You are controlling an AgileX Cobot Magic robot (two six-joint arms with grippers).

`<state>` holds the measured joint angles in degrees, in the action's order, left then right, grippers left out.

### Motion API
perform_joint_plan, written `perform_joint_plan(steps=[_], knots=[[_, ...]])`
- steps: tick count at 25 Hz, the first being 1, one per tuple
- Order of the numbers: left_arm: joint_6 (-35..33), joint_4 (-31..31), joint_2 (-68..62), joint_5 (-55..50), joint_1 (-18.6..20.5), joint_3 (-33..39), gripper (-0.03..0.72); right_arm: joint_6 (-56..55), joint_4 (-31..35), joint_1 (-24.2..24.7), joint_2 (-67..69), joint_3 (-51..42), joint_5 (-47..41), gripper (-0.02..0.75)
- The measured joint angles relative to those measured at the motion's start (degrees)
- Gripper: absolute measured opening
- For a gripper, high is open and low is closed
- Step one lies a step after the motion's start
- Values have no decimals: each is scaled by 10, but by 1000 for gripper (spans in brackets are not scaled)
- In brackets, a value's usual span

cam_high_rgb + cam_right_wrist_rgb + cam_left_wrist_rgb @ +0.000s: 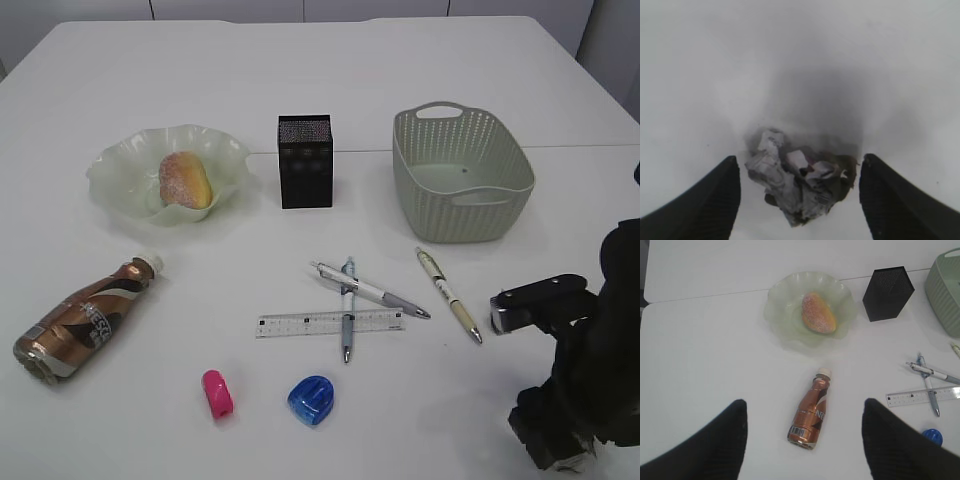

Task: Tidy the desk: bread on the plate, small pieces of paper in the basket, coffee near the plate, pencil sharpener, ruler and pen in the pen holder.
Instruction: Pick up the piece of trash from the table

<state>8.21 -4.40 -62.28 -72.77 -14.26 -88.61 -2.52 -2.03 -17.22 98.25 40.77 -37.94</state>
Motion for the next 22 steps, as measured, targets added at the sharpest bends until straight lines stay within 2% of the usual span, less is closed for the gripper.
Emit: perform_joint_plan(steps=[15, 17, 22], knots=[[0, 0, 0, 0, 0, 0, 510, -5, -1, 0, 7, 5, 0, 563], [0, 0, 0, 0, 0, 0, 510, -5, -1, 0, 7, 5, 0, 529], [0, 0, 0, 0, 0, 0, 501, -5, -1, 0, 7, 5, 0, 376]])
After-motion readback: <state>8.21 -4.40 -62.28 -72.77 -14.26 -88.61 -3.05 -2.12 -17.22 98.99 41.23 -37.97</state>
